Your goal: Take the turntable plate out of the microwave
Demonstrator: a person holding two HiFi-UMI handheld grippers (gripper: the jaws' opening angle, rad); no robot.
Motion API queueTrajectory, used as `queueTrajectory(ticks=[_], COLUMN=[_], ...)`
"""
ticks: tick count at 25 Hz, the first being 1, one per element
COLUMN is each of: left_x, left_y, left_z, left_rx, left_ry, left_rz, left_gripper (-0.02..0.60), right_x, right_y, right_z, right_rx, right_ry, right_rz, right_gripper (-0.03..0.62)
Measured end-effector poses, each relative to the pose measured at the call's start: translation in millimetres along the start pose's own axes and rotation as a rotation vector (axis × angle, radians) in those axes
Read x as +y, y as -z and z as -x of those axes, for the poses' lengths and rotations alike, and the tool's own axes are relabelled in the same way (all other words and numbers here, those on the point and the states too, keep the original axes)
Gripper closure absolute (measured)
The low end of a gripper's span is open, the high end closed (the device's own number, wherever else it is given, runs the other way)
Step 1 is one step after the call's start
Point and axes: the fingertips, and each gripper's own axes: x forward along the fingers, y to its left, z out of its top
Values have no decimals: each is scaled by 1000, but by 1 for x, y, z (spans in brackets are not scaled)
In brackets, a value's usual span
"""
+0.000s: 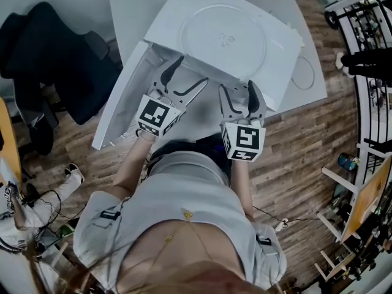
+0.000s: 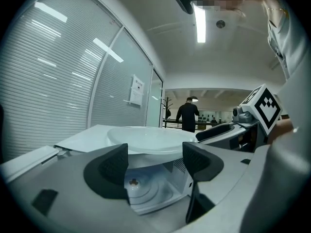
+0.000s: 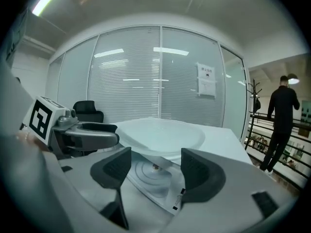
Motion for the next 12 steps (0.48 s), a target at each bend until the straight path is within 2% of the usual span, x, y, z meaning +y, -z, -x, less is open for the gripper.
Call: queueTrajectory(ticks=[5,12], left_x=[3,4], left_y=[-1,-2], left_z=[-10,-23], left_rx=[8,8], left_ry=[-10,-48], left_rz=[18,20], left_gripper=[236,236], right_x=[0,2], right_y=[-2,-8], right_z=[-7,-13], right_rx=[22,2], right_ry=[23,31], right_rz=[-40,-69], right_gripper=[290,290])
